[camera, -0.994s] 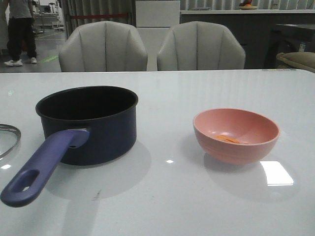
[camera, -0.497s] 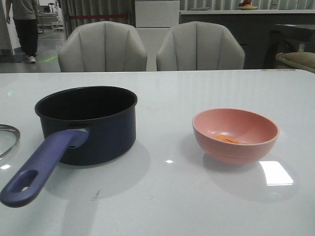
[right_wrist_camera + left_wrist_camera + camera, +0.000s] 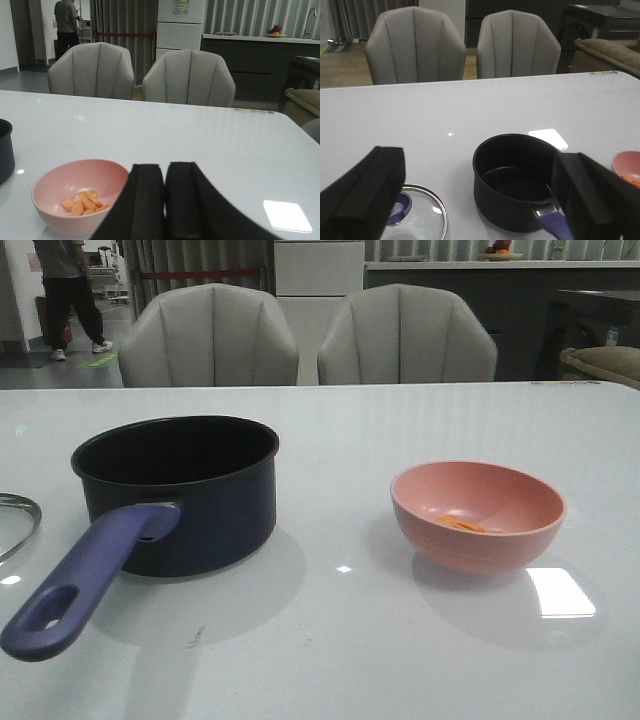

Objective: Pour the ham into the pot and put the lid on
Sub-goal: 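Move the right gripper toward the pink bowl, then grasp the pink bowl rim with the right gripper and lift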

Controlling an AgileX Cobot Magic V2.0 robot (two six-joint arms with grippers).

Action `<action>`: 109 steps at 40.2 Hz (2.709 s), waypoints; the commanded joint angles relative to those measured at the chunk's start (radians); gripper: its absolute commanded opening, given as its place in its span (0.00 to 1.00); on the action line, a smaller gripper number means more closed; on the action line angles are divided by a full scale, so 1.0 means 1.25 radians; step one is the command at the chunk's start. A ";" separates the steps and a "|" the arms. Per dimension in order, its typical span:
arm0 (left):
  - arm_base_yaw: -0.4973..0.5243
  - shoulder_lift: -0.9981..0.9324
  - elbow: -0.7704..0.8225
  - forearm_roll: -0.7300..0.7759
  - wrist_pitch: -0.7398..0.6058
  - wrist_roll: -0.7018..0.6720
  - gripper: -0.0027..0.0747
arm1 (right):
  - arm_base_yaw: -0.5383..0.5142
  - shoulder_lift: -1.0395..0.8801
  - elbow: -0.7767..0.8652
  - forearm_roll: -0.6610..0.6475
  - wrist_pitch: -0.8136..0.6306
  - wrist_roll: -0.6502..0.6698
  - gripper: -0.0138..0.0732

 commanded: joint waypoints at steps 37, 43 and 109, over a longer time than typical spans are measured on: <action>-0.040 -0.264 0.126 0.001 -0.111 -0.001 0.86 | -0.003 0.225 -0.238 0.004 0.138 -0.007 0.34; -0.040 -0.264 0.126 0.001 -0.111 -0.001 0.86 | -0.003 0.259 -0.245 0.041 0.080 -0.007 0.34; -0.040 -0.264 0.126 0.001 -0.085 -0.001 0.86 | 0.037 1.441 -0.883 0.185 0.304 -0.011 0.32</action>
